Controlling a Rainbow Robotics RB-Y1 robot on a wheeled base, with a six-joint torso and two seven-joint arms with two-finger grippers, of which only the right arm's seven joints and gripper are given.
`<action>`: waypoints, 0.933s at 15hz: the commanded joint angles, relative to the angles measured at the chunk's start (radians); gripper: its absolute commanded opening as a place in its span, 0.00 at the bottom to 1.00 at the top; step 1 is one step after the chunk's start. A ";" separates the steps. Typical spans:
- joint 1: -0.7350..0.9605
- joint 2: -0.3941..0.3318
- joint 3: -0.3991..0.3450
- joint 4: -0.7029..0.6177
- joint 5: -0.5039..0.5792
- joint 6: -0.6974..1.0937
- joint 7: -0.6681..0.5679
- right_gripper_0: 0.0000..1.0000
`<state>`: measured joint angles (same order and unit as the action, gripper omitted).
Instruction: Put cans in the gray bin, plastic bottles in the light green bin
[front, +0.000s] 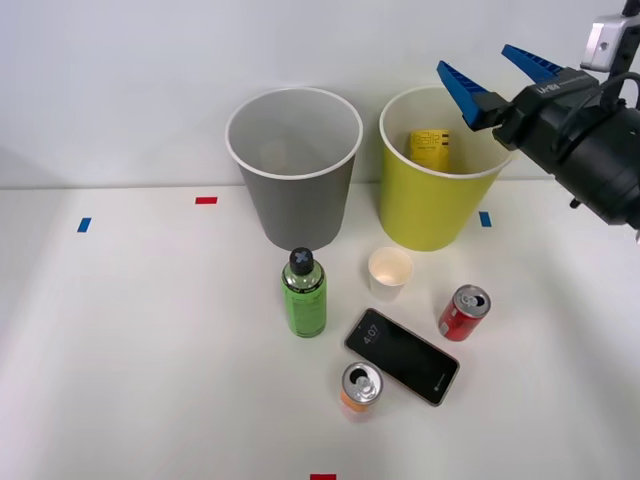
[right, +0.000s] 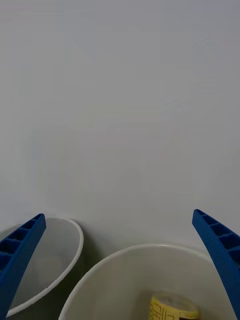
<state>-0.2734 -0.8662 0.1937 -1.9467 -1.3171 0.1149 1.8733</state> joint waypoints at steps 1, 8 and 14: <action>0.247 -0.020 -0.142 -0.196 -0.001 -0.003 0.000 1.00; 0.783 0.076 -0.214 -0.429 0.042 -0.247 0.049 1.00; 0.947 0.259 -0.169 -0.426 0.096 -0.256 0.110 1.00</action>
<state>0.6545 -0.6277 0.0068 -2.3760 -1.2323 -0.1390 1.9667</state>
